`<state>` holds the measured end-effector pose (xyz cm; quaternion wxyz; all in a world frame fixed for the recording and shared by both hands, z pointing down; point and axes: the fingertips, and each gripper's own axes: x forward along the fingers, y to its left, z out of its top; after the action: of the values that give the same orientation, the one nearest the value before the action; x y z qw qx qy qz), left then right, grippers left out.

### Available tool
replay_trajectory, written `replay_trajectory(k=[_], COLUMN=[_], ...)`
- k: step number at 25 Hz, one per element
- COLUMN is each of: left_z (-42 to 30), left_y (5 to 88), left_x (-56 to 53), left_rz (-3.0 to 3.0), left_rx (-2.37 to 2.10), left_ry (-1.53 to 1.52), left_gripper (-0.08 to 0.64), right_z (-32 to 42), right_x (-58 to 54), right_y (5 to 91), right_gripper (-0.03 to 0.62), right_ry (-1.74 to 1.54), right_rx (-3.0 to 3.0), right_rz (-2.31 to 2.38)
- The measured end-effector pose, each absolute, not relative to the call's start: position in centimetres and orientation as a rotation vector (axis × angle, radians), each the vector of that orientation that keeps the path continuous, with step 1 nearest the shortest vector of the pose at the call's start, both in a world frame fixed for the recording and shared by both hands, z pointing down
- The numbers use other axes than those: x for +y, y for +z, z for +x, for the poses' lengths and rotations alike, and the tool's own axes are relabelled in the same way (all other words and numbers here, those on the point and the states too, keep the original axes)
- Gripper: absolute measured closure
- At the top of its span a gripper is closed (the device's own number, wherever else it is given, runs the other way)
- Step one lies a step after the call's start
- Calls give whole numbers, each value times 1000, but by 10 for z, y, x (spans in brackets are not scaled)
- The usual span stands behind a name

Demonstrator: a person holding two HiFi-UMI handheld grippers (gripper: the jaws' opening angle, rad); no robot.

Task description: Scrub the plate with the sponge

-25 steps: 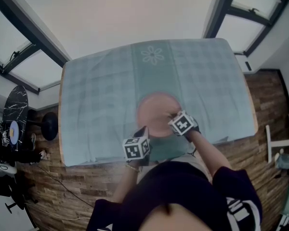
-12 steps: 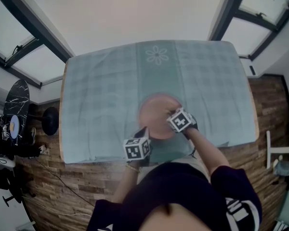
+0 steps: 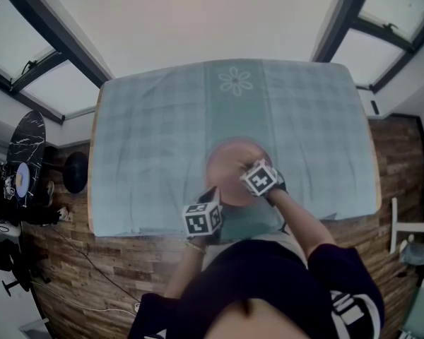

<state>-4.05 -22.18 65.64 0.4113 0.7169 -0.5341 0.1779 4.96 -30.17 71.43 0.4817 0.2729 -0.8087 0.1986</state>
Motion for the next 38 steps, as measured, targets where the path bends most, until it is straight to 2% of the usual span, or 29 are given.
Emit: replay_trajectory(k=[18, 38], left_z=[-39, -31], left_y=[655, 625], left_x=[-208, -133], left_rz=[1795, 1952], left_rx=[-1366, -1271], left_ry=[422, 452], left_gripper=[551, 551], right_z=[29, 35], right_x=[-264, -183], right_y=[717, 610], right_gripper=[552, 552], right_ry=[450, 565], right_rx=[-1985, -2320], right_rz=[538, 1057])
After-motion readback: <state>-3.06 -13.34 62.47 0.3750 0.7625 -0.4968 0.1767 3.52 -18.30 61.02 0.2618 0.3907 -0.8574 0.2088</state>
